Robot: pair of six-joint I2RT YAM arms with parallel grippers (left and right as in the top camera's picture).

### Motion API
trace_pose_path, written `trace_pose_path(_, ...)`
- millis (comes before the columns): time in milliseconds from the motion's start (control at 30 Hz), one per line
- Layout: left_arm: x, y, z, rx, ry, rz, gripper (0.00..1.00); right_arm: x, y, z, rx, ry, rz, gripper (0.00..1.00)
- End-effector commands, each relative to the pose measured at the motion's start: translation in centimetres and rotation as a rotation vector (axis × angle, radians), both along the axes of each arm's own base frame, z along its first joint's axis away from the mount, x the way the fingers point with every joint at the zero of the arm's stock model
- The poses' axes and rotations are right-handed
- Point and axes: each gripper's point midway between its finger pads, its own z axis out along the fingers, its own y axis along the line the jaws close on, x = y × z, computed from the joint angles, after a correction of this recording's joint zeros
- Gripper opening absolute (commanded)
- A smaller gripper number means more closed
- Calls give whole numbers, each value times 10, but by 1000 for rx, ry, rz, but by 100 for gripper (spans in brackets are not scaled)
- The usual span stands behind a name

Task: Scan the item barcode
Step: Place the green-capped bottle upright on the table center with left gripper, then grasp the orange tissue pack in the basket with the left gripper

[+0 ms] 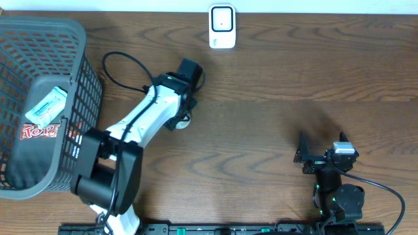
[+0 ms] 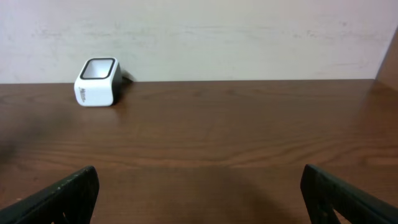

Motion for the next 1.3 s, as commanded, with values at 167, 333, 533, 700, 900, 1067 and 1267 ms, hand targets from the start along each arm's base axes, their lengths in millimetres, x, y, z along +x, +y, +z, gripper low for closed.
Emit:
trace_pose_path(167,-5,2,-21,126,29,-6,76,0,1,-2,12,5,2,99)
trace_pose_path(333,4,2,-7,148,4,-119,93,0,1,-2,12,5,2,99)
trace_pose_path(533,32,-3,118,146,-222,-397,98,0,1,-2,12,5,2,99)
trace_pose_path(700,16,35,274,214,-542,-514,98,0,1,-2,12,5,2,99)
trace_pose_path(900,-35,163,335,310,-643,-125,98,0,1,-2,12,5,2,99)
trace_pose_path(1067,-95,263,314,303,-533,392,98,0,1,-2,12,5,2,99)
trace_pose_path(1267,-110,307,261,245,-360,562,98,0,1,-2,12,5,2,99)
